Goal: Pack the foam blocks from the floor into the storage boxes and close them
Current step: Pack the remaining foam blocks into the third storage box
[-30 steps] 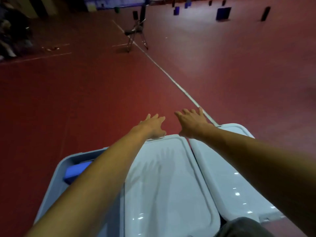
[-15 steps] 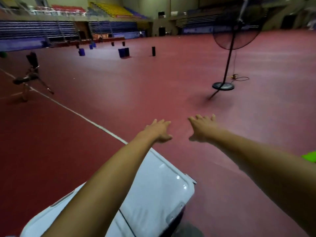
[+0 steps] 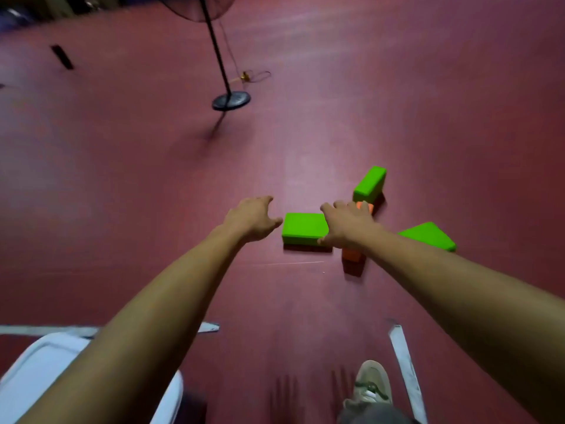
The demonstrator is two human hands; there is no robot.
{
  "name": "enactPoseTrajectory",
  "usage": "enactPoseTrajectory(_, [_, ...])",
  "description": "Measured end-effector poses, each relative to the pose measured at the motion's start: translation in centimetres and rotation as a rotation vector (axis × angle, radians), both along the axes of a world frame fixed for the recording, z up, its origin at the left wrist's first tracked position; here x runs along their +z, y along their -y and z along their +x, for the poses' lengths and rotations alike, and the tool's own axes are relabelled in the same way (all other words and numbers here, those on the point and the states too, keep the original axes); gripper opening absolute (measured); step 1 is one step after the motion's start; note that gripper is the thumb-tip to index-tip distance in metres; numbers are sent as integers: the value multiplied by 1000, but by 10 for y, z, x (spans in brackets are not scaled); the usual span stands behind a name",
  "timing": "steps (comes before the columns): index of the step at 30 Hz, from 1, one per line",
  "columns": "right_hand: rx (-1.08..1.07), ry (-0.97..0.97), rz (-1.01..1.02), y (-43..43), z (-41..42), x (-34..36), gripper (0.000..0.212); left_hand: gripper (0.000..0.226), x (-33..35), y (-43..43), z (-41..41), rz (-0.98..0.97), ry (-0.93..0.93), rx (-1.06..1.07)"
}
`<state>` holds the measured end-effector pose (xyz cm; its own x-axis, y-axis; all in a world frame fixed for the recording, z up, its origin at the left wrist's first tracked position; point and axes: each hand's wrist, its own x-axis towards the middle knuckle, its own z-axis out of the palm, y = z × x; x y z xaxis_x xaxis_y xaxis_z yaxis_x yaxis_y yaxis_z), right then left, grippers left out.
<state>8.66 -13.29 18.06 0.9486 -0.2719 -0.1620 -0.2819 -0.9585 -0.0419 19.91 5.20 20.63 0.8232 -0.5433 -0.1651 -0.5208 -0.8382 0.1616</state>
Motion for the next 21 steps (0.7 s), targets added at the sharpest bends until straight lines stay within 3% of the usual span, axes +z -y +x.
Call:
enactPoseTrajectory(9, [-325,-219,195,141,44,-180,81,78,-185,192,77,151,-150,-201])
enactPoseTrajectory(21, [-678,-207,493,228,101,-228,93,71,-242,308,132,381,-279,-234])
